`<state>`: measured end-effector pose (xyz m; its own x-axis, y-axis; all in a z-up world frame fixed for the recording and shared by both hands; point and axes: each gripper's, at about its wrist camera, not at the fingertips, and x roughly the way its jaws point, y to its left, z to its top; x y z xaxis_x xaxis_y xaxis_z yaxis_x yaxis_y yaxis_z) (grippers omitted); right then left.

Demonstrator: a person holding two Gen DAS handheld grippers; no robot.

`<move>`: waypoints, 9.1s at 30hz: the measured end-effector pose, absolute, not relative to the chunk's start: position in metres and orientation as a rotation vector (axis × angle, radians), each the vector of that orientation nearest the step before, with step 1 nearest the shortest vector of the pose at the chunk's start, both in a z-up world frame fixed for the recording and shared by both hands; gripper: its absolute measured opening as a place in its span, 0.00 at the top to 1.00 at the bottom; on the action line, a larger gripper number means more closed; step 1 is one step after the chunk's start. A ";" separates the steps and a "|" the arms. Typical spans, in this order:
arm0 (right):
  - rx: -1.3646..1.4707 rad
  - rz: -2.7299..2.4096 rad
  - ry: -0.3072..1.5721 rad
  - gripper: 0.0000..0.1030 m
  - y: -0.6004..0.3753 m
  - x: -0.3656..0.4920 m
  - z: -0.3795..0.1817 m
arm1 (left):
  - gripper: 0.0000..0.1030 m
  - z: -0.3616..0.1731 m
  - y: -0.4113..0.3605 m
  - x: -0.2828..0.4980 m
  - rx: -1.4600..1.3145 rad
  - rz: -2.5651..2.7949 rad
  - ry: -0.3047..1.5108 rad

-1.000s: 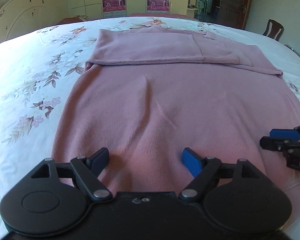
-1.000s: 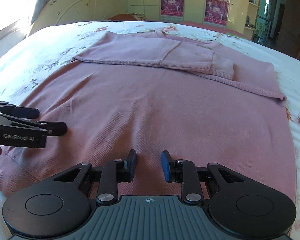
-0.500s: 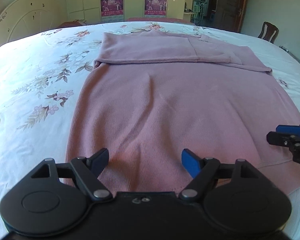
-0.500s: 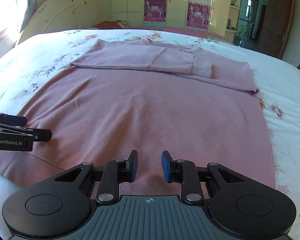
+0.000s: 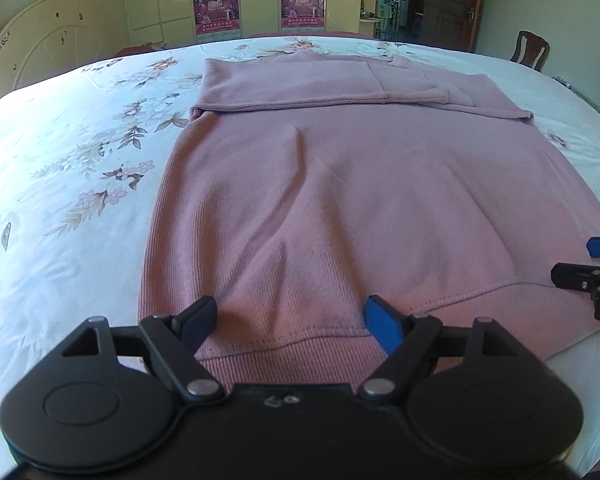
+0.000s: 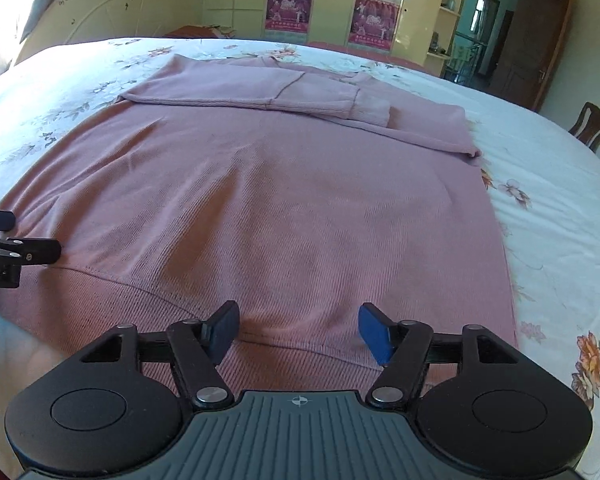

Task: Fold small clothes
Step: 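Move both open tools back to the ribbed hem of the sweatshirt, then close the left gripper on the hem while the right gripper also pinches it, then lift the hem with both grippers and fold it toward the collar, then open both grippers and lay the hem down near the collar, then move the left tool to the side edge of the folded sweatshirt, then grasp the side edge of the sweatshirt with the left gripper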

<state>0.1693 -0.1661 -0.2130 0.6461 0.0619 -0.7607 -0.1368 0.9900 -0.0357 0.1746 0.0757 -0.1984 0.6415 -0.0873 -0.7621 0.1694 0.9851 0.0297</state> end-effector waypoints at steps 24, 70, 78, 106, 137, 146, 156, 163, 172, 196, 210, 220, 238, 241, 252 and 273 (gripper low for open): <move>0.081 -0.096 0.880 0.37 -0.252 0.131 -0.191 | 0.21 -0.187 0.155 0.159 -0.060 -0.054 0.927; 0.483 0.090 0.660 0.90 -0.321 0.312 -0.118 | 0.94 -0.105 0.119 0.348 -0.311 -0.257 0.632; 0.544 0.072 0.628 0.90 -0.348 0.400 -0.121 | 0.94 -0.107 0.116 0.422 -0.373 -0.176 0.573; 0.478 -0.080 0.739 0.40 -0.387 0.542 -0.177 | 0.50 -0.159 0.105 0.532 -0.236 0.003 0.698; -0.043 -0.016 0.793 0.41 -0.306 0.543 -0.238 | 0.58 -0.198 0.083 0.518 -0.039 -0.019 0.764; 0.020 0.227 0.750 0.41 -0.248 0.560 -0.211 | 0.51 -0.183 0.021 0.528 0.066 -0.218 0.747; -0.169 0.320 0.760 0.45 -0.180 0.573 -0.239 | 0.53 -0.206 0.001 0.542 0.069 -0.169 0.739; -0.129 0.251 0.730 0.72 -0.178 0.604 -0.245 | 0.55 -0.207 0.001 0.565 0.054 -0.099 0.723; -0.028 0.313 0.693 0.72 -0.206 0.563 -0.206 | 0.57 -0.171 -0.003 0.502 0.034 -0.302 0.651; -0.057 0.177 0.774 0.72 -0.241 0.488 -0.227 | 0.44 -0.203 0.023 0.464 0.012 -0.171 0.732; 0.006 0.197 0.735 0.57 -0.218 0.461 -0.197 | 0.44 -0.187 0.026 0.429 -0.033 -0.128 0.761; -0.157 0.270 0.766 0.57 -0.163 0.450 -0.235 | 0.42 -0.198 0.019 0.408 -0.003 -0.124 0.798; -0.043 0.271 0.717 0.57 -0.154 0.443 -0.184 | 0.17 -0.171 0.063 0.384 -0.190 -0.018 0.884; -0.054 0.272 0.720 0.57 -0.145 0.448 -0.190 | 0.16 -0.176 0.082 0.377 -0.286 0.029 0.910; -0.081 0.249 0.765 0.57 -0.142 0.454 -0.233 | 0.15 -0.208 0.123 0.380 -0.731 0.025 0.791; -0.230 0.249 0.654 0.56 -0.130 0.446 -0.251 | 0.89 -0.195 0.119 0.402 -0.740 -0.004 0.572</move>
<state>0.4457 -0.1304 -0.2513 0.7656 0.1556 -0.6241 -0.2994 0.9450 -0.1316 0.4021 0.1190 -0.1952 0.8479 -0.2005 -0.4908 -0.1929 0.7456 -0.6378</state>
